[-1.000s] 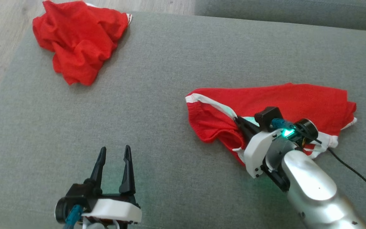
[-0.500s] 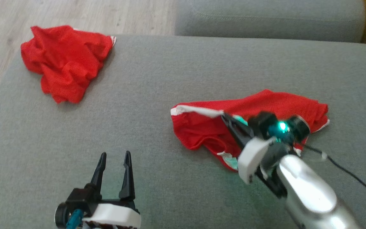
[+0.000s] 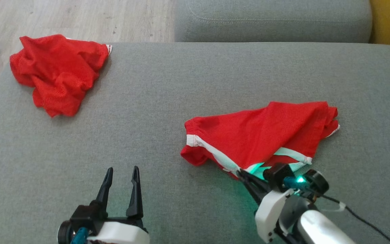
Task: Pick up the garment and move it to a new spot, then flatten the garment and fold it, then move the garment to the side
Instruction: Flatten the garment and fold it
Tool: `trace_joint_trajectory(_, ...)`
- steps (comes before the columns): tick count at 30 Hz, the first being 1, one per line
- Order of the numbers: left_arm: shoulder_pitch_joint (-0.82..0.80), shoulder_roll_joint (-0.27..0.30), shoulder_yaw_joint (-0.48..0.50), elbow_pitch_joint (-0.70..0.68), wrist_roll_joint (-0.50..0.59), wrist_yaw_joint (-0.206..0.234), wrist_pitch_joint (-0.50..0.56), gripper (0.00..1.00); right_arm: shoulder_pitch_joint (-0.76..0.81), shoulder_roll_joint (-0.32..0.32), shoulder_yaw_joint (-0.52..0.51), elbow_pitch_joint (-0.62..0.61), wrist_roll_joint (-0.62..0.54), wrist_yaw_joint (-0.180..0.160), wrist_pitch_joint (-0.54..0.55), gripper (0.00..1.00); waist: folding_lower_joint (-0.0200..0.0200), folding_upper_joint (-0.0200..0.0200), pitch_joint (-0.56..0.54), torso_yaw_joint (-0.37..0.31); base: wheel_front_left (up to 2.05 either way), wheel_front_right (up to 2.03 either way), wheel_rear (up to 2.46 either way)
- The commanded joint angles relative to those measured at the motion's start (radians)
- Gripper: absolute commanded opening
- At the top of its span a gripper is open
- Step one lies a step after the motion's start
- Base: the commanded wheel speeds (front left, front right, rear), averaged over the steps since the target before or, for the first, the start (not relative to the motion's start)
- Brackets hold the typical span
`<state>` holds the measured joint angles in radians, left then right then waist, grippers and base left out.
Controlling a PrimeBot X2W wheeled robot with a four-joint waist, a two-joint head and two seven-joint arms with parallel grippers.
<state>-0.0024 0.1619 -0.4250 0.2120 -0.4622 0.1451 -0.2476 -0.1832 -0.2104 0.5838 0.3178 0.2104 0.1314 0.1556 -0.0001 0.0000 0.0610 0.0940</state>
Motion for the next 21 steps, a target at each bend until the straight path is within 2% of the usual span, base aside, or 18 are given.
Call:
trace_joint_trajectory(1, -0.029, 0.014, 0.025, -0.034, 0.005, 0.005, -0.002, 1.00, -0.003, 0.014, 0.012, -0.031, -0.006, -0.001, -0.007, 0.00, 0.0001, 0.0000, 0.001, -0.002, 0.00, 0.00, 0.00)
trace_joint_trajectory(8, -0.031, 0.018, 0.024, -0.030, 0.001, 0.010, 0.000, 1.00, 0.019, 0.058, 0.013, 0.028, -0.022, -0.001, -0.037, 0.00, 0.0001, 0.0000, -0.004, -0.013, 0.00, 0.00, 0.00)
trace_joint_trajectory(9, -0.031, 0.019, 0.024, -0.030, 0.001, 0.011, 0.000, 1.00, 0.021, 0.064, 0.007, 0.032, -0.025, -0.001, -0.050, 0.16, 0.0001, 0.0000, -0.005, -0.016, 0.00, 0.00, 0.00)
trace_joint_trajectory(10, -0.030, 0.020, 0.025, -0.030, 0.000, 0.012, 0.000, 1.00, 0.023, 0.071, -0.002, 0.035, -0.028, -0.001, -0.064, 0.45, 0.0001, 0.0000, -0.007, -0.020, 0.00, 0.00, 0.00)
trace_joint_trajectory(11, -0.029, 0.021, 0.025, -0.031, -0.001, 0.013, 0.000, 1.00, 0.025, 0.077, -0.013, 0.036, -0.034, -0.001, -0.078, 0.80, 0.0001, 0.0000, -0.008, -0.023, 0.00, 0.00, 0.00)
trace_joint_trajectory(12, -0.028, 0.022, 0.026, -0.031, -0.001, 0.014, 0.000, 1.00, 0.028, 0.083, -0.025, 0.036, -0.039, -0.001, -0.091, 1.00, 0.0001, 0.0000, -0.011, -0.026, 0.00, 0.00, 0.00)
trace_joint_trajectory(16, -0.025, 0.024, 0.025, -0.031, -0.003, 0.017, 0.000, 1.00, 0.052, 0.103, -0.109, 0.012, -0.052, -0.001, -0.134, 1.00, 0.0001, 0.0000, -0.016, -0.037, 0.00, 0.00, 0.00)
trace_joint_trajectory(21, -0.024, 0.027, 0.024, -0.038, -0.005, 0.020, -0.001, 1.00, 0.090, 0.112, -0.287, -0.038, -0.089, -0.001, -0.146, 1.00, 0.0001, 0.0000, -0.011, -0.047, 0.00, 0.00, 0.00)
